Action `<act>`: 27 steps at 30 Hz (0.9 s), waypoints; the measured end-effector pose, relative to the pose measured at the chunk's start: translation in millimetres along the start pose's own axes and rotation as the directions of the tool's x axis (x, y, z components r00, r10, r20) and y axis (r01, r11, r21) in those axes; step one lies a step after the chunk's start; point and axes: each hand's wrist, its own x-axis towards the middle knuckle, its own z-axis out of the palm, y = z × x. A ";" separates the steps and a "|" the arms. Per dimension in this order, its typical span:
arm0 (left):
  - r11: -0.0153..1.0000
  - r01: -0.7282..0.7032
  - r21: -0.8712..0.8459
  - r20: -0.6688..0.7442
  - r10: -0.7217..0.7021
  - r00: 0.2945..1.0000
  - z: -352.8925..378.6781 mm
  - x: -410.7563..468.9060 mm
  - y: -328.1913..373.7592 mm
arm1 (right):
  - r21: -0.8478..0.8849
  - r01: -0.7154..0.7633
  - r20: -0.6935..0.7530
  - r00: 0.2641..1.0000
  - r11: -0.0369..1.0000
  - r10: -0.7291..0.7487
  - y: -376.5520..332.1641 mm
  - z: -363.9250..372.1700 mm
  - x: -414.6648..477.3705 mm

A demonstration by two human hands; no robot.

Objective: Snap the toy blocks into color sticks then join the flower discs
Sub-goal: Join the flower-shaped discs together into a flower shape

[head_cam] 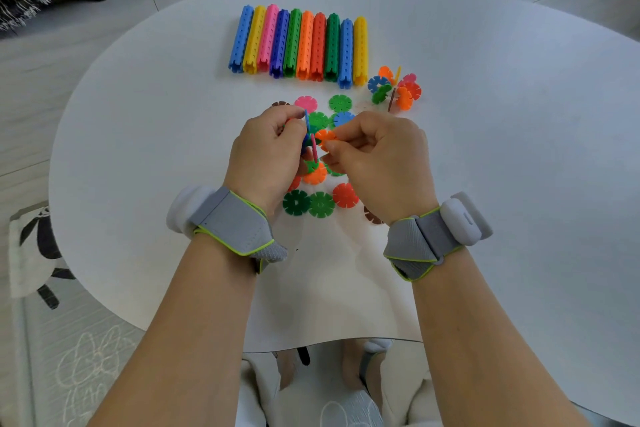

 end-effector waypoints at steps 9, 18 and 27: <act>0.998 -0.026 0.053 0.037 0.024 0.999 -0.9 -7.1 2.3 | 0.085 0.014 -0.019 1.000 0.996 -0.012 2.5 2.9 -5.1; 0.993 -0.045 0.106 0.007 0.045 0.999 1.6 -11.0 7.4 | 0.176 0.011 -0.015 1.000 0.984 -0.008 0.9 4.0 -8.7; 0.981 -0.054 0.187 0.016 0.052 0.999 2.9 -6.8 4.9 | 0.157 0.029 -0.053 0.998 0.987 -0.021 6.9 10.3 -8.2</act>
